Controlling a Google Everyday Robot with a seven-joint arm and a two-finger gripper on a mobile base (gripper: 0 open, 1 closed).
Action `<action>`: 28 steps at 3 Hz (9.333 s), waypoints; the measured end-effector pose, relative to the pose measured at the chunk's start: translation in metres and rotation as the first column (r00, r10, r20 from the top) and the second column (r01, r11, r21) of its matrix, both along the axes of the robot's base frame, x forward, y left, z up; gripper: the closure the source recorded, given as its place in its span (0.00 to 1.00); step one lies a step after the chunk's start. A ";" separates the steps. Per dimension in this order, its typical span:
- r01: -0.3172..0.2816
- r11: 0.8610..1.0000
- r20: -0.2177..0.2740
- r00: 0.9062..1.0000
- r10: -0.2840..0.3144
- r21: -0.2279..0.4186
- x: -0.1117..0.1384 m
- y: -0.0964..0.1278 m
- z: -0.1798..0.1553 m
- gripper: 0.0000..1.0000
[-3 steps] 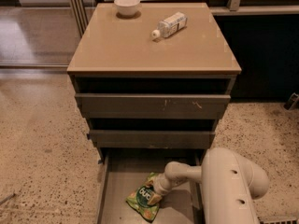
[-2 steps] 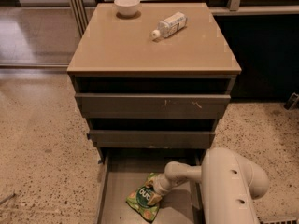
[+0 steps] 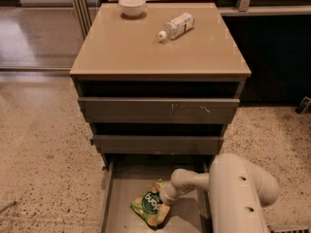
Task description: Pick green rice chip bag from bottom drawer and place on counter
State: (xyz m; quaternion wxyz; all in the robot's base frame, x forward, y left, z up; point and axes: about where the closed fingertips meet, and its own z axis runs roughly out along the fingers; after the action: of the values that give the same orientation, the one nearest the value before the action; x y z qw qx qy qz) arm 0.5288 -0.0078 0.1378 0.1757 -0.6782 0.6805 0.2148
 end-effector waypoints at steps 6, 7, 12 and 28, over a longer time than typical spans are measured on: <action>-0.090 0.996 -0.080 0.993 0.089 -0.010 -0.011 0.000 -0.015 0.65; -0.090 0.996 -0.080 0.993 0.089 -0.010 -0.011 0.000 -0.015 0.89; -0.060 0.980 0.010 0.998 0.059 0.192 0.020 -0.032 0.157 1.00; -0.333 0.892 0.578 0.809 0.105 0.305 0.101 -0.105 0.857 1.00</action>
Offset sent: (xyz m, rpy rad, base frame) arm -0.0087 -0.0077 -0.0285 -0.0298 0.1511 0.1894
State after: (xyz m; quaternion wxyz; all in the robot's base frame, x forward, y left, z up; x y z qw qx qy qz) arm 0.6295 -0.1128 0.9949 0.4681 -0.7369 0.4596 0.1629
